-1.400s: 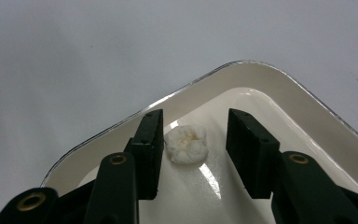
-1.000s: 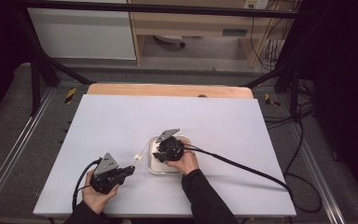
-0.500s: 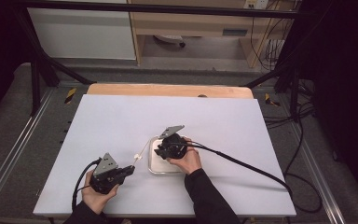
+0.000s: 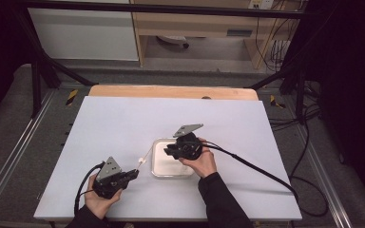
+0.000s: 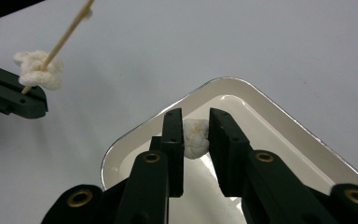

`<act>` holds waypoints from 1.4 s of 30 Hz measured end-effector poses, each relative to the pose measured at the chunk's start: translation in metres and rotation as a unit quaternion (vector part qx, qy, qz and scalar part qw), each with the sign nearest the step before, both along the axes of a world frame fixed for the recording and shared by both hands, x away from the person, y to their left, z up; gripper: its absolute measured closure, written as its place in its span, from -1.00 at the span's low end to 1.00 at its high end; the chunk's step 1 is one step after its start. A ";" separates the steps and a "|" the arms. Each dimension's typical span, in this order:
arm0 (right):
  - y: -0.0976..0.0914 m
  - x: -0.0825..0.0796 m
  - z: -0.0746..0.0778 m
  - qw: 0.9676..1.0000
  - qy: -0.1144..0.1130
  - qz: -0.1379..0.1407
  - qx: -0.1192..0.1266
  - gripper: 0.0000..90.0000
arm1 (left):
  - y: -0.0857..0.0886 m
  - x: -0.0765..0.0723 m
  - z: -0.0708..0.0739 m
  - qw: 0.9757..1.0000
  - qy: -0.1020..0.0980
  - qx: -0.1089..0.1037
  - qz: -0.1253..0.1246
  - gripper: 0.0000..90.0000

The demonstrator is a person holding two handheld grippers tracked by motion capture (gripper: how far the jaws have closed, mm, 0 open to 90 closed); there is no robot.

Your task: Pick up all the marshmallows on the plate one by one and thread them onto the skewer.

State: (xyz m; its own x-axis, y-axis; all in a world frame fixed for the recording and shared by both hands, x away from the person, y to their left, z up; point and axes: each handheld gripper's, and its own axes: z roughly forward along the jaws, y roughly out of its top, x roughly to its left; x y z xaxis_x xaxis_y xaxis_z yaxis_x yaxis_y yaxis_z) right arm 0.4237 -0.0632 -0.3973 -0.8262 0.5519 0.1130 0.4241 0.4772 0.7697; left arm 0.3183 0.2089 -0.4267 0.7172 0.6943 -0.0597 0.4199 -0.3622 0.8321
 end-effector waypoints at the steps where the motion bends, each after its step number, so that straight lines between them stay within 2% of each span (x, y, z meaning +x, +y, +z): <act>1: -0.003 -0.001 0.001 1.000 0.000 -0.001 0.005 0.70 | -0.001 0.000 0.000 1.000 0.000 0.001 -0.002 0.97; 8: -0.027 -0.010 0.014 0.998 -0.002 -0.008 0.058 0.70 | -0.009 -0.004 -0.001 1.000 -0.005 0.002 -0.021 0.97; 15: -0.044 -0.018 0.030 0.994 -0.009 -0.009 0.111 0.70 | -0.014 -0.006 -0.002 0.999 -0.008 0.003 -0.031 0.97; 19: -0.049 -0.021 0.037 0.990 -0.008 -0.004 0.143 0.70 | -0.016 -0.007 -0.003 0.999 -0.010 0.003 -0.038 0.97; 24: -0.047 -0.023 0.039 0.983 0.004 0.009 0.185 0.70 | -0.020 -0.008 -0.003 0.999 -0.012 0.003 -0.046 0.97; 32: -0.041 -0.023 0.032 0.978 0.019 0.017 0.206 0.69 | -0.023 -0.010 -0.003 0.999 -0.015 0.002 -0.051 0.97; 42: -0.038 -0.023 0.028 0.977 0.028 0.023 0.211 0.68 | -0.023 -0.010 -0.003 0.999 -0.016 0.001 -0.050 0.97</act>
